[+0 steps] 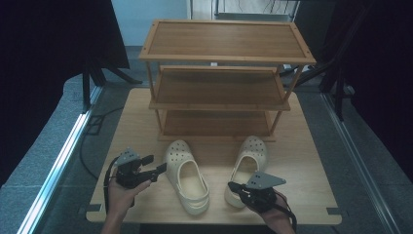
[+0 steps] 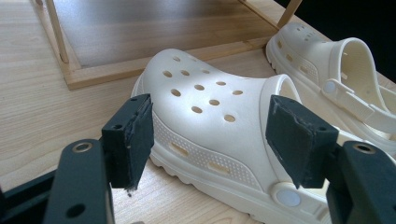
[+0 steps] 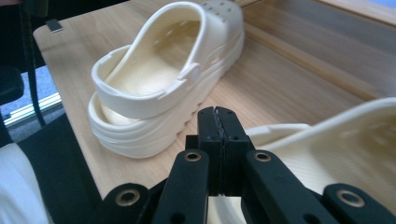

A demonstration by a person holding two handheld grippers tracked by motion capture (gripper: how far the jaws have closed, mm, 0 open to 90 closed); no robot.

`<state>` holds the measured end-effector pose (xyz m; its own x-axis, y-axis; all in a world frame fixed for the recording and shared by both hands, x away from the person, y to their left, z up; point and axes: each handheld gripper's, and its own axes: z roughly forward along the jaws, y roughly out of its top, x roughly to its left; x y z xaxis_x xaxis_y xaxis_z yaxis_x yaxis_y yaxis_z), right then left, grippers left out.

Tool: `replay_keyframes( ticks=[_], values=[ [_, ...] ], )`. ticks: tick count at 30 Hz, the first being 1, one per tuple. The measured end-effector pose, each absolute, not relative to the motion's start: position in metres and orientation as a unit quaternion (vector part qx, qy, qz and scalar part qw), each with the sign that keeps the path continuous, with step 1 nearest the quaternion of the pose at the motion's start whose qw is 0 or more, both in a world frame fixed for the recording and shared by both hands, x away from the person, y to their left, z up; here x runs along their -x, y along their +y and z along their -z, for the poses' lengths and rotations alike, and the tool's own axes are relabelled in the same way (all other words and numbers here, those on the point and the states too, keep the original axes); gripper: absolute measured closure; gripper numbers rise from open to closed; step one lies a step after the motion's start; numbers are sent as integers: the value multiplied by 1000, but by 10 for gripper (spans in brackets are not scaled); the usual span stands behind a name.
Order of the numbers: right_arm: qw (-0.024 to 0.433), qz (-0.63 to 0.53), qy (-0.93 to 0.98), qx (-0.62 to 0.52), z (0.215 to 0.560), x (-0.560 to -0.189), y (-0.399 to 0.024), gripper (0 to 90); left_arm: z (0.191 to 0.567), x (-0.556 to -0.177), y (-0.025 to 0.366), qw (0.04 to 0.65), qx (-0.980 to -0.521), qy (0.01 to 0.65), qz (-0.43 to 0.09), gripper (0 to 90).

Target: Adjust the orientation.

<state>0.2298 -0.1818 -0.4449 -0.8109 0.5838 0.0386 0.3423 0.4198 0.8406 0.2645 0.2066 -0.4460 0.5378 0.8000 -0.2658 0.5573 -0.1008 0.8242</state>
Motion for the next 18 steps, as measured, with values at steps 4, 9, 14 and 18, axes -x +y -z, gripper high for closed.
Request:
replay_keyframes(
  ticks=[4,9,14,18],
  values=[
    [119,-452,843,-264,453,-228,-168,900,446,-265,207,484,-731,464,-125,328],
    [107,-438,855,-257,464,-227,-154,900,448,-266,207,482,-732,466,-123,327],
    [99,-419,868,-248,474,-224,-141,900,447,-265,207,482,-733,464,-121,327],
    [102,-406,877,-237,478,-221,-133,900,447,-265,208,483,-733,464,-121,327]
  ],
)
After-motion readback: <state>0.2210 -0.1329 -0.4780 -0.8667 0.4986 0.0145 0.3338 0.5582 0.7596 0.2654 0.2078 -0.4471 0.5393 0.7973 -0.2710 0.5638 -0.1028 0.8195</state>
